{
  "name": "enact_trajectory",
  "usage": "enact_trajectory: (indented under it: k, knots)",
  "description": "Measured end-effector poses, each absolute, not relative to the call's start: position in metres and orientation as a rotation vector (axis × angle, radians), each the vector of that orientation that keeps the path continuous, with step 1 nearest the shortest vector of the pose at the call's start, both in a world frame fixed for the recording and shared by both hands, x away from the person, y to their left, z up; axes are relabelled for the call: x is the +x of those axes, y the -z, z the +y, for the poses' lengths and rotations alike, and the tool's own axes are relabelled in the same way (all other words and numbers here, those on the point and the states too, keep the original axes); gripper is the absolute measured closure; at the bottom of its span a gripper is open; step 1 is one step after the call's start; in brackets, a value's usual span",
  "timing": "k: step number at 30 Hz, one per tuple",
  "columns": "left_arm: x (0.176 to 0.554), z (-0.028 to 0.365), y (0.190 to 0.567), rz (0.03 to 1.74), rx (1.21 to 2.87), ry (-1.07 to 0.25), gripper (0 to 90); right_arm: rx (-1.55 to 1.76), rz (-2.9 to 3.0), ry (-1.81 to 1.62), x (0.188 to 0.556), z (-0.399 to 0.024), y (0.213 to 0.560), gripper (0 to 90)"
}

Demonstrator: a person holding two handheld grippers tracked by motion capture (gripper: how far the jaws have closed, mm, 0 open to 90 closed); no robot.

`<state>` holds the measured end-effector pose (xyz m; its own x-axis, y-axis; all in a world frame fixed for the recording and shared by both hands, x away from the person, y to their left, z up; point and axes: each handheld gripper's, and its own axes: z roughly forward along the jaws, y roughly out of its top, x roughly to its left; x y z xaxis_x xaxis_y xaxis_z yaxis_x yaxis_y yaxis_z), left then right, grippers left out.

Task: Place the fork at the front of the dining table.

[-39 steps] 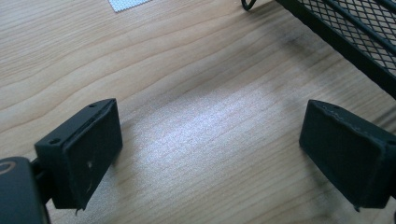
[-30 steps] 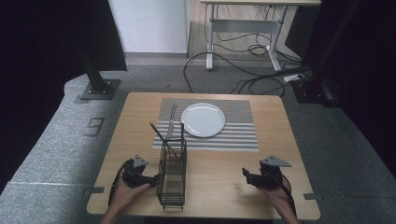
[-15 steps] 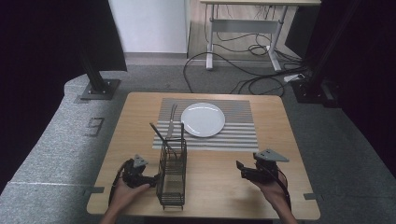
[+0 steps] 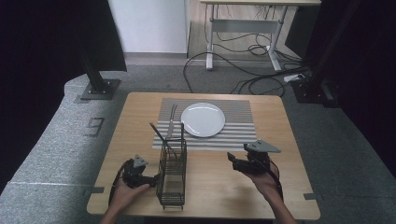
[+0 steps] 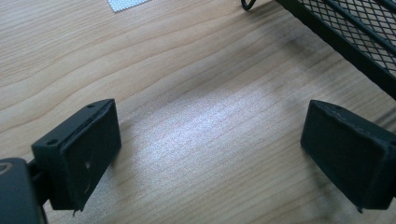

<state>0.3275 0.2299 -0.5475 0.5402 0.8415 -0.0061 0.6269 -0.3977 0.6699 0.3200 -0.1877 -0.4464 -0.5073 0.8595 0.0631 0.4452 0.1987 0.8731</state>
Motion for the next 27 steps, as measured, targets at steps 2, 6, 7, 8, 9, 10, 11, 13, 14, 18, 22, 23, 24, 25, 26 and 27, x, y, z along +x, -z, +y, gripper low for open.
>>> enact_trajectory:
  k: [2,6,7,8,9,10,11,13,14,18,22,23,24,25,26,27]
  knots:
    - [0.328,0.230,0.547,1.180,2.157,-0.446,4.7,1.208,2.041,-1.253,0.321,-0.185,0.445,24.3]
    - [0.327,0.230,0.548,1.181,2.156,-0.446,4.7,1.189,2.061,-1.266,0.327,-0.169,0.442,25.1]
    - [0.327,0.230,0.548,1.181,2.155,-0.446,4.7,1.185,2.065,-1.270,0.328,-0.165,0.442,25.3]
    - [0.327,0.230,0.548,1.181,2.156,-0.446,4.7,1.179,2.072,-1.270,0.330,-0.162,0.442,25.4]
    - [0.327,0.230,0.548,1.181,2.155,-0.446,4.7,1.175,2.077,-1.273,0.331,-0.159,0.442,25.4]
    - [0.327,0.230,0.548,1.181,2.155,-0.446,4.7,1.169,2.081,-1.274,0.331,-0.155,0.441,25.4]
    - [0.327,0.230,0.548,1.181,2.155,-0.447,4.6,1.164,2.085,-1.275,0.332,-0.152,0.441,25.4]
    - [0.327,0.230,0.548,1.181,2.155,-0.446,4.6,1.157,2.093,-1.276,0.334,-0.146,0.440,25.5]
    - [0.327,0.230,0.548,1.180,2.156,-0.446,4.6,1.152,2.097,-1.277,0.335,-0.143,0.439,25.7]
    - [0.327,0.230,0.548,1.181,2.156,-0.446,4.6,1.139,2.105,-1.286,0.338,-0.133,0.436,27.1]
    - [0.327,0.230,0.548,1.181,2.155,-0.447,4.6,1.126,2.109,-1.299,0.341,-0.125,0.434,30.2]
    - [0.327,0.230,0.548,1.181,2.155,-0.447,4.7,1.122,2.109,-1.302,0.342,-0.124,0.434,30.9]
    - [0.327,0.230,0.548,1.181,2.155,-0.447,4.7,1.117,2.111,-1.305,0.343,-0.122,0.433,31.8]
    - [0.327,0.230,0.548,1.181,2.155,-0.446,4.6,1.114,2.113,-1.305,0.343,-0.121,0.433,32.5]
    - [0.327,0.230,0.548,1.181,2.155,-0.446,4.7,1.111,2.117,-1.306,0.344,-0.119,0.433,32.9]
    - [0.327,0.230,0.548,1.181,2.155,-0.447,4.6,1.106,2.118,-1.306,0.344,-0.118,0.433,33.3]
